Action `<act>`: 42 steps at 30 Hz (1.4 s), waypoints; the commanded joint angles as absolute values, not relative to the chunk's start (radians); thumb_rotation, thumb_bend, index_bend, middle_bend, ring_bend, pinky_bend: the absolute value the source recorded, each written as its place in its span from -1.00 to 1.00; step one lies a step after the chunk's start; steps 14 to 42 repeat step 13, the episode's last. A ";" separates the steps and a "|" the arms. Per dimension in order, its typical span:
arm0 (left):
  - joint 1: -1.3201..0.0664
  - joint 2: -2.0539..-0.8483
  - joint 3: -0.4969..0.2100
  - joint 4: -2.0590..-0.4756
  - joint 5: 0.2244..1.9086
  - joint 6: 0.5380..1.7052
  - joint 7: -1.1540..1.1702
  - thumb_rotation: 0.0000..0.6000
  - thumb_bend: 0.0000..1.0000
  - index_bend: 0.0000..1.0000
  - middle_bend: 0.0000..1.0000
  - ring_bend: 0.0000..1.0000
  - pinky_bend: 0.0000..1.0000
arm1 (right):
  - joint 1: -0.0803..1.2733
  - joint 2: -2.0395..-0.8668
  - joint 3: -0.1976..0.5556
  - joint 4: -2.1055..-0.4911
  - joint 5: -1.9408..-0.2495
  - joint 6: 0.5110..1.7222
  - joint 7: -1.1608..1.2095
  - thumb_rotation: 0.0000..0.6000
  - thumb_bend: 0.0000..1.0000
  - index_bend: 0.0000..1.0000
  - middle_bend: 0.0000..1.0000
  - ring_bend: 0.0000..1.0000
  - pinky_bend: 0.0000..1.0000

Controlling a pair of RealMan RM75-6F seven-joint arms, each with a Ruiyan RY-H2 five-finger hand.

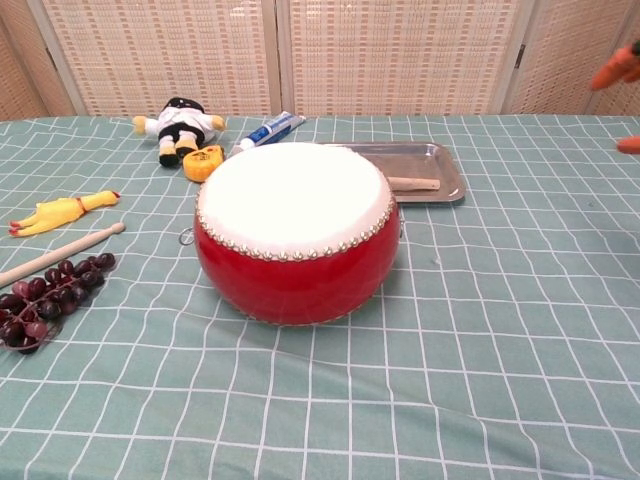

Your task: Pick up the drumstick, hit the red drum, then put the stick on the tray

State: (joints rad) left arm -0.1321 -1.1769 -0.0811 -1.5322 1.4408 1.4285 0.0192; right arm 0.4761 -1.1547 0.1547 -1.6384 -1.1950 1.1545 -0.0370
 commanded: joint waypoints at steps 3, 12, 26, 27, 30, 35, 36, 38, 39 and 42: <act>-0.131 -1.184 -0.097 -1.539 1.425 1.450 0.055 1.00 -0.45 -1.00 -1.00 -0.95 -0.96 | 0.324 -1.092 0.043 -1.704 -1.314 1.310 -0.031 1.00 -0.52 -0.73 -0.65 -0.88 -0.79; -0.125 -1.186 -0.107 -1.564 1.429 1.489 0.095 1.00 -0.45 -1.00 -1.00 -0.95 -0.97 | 0.183 -1.082 -0.021 -1.733 -1.446 1.490 -0.004 1.00 -0.52 -0.97 -0.82 -1.00 -0.98; -0.125 -1.184 -0.106 -1.567 1.428 1.488 0.101 1.00 -0.45 -1.00 -1.00 -0.95 -0.97 | 0.174 -1.080 -0.024 -1.733 -1.459 1.501 -0.006 1.00 -0.52 -0.98 -0.84 -1.00 -0.99; -0.125 -1.184 -0.106 -1.567 1.428 1.488 0.101 1.00 -0.45 -1.00 -1.00 -0.95 -0.97 | 0.174 -1.080 -0.024 -1.733 -1.459 1.501 -0.006 1.00 -0.52 -0.98 -0.84 -1.00 -0.99; -0.125 -1.184 -0.106 -1.567 1.428 1.488 0.101 1.00 -0.45 -1.00 -1.00 -0.95 -0.97 | 0.174 -1.080 -0.024 -1.733 -1.459 1.501 -0.006 1.00 -0.52 -0.98 -0.84 -1.00 -0.99; -0.125 -1.184 -0.106 -1.567 1.428 1.488 0.101 1.00 -0.45 -1.00 -1.00 -0.95 -0.97 | 0.174 -1.080 -0.024 -1.733 -1.459 1.501 -0.006 1.00 -0.52 -0.98 -0.84 -1.00 -0.99; -0.125 -1.184 -0.106 -1.567 1.428 1.488 0.101 1.00 -0.45 -1.00 -1.00 -0.95 -0.97 | 0.174 -1.080 -0.024 -1.733 -1.459 1.501 -0.006 1.00 -0.52 -0.98 -0.84 -1.00 -0.99; -0.125 -1.184 -0.106 -1.567 1.428 1.488 0.101 1.00 -0.45 -1.00 -1.00 -0.95 -0.97 | 0.174 -1.080 -0.024 -1.733 -1.459 1.501 -0.006 1.00 -0.52 -0.98 -0.84 -1.00 -0.99; -0.125 -1.184 -0.106 -1.567 1.428 1.488 0.101 1.00 -0.45 -1.00 -1.00 -0.95 -0.97 | 0.174 -1.080 -0.024 -1.733 -1.459 1.501 -0.006 1.00 -0.52 -0.98 -0.84 -1.00 -0.99; -0.125 -1.184 -0.106 -1.567 1.428 1.488 0.101 1.00 -0.45 -1.00 -1.00 -0.95 -0.97 | 0.174 -1.080 -0.024 -1.733 -1.459 1.501 -0.006 1.00 -0.52 -0.98 -0.84 -1.00 -0.99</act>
